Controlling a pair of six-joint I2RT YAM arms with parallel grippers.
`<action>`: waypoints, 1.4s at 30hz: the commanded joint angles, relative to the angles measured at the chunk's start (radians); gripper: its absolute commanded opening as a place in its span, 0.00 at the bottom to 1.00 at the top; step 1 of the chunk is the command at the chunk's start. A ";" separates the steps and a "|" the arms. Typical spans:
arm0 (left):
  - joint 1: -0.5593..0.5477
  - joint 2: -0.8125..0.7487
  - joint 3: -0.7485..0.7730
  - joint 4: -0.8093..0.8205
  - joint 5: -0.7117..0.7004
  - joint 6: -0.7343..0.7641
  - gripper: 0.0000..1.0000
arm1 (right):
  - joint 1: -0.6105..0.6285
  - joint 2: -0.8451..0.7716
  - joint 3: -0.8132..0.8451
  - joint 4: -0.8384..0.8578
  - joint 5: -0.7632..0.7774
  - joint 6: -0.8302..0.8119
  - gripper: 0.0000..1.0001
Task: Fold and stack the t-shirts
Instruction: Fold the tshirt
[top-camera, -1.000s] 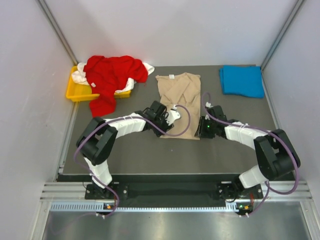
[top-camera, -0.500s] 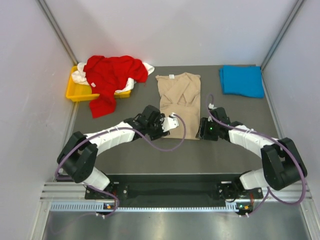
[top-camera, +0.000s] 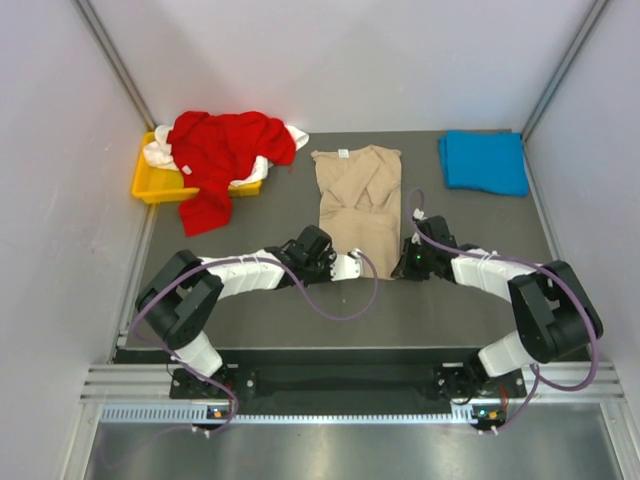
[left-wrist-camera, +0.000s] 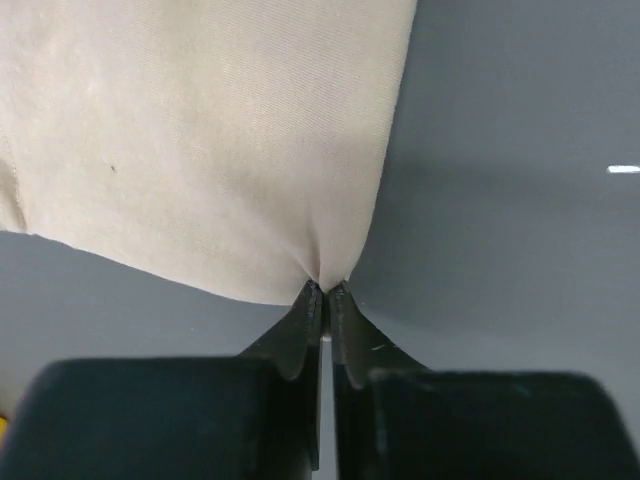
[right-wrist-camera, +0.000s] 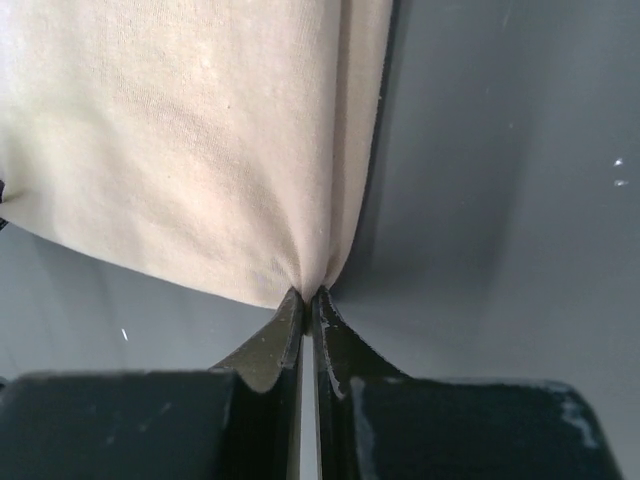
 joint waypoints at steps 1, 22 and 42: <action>-0.008 0.019 -0.004 0.012 -0.013 -0.024 0.00 | -0.003 -0.030 -0.029 -0.006 -0.025 0.003 0.00; -0.062 -0.586 -0.050 -0.573 0.215 -0.229 0.00 | 0.302 -0.764 -0.076 -0.626 -0.009 0.178 0.00; 0.357 0.319 0.887 -0.493 0.109 -0.291 0.00 | -0.199 0.200 0.670 -0.334 -0.060 -0.206 0.00</action>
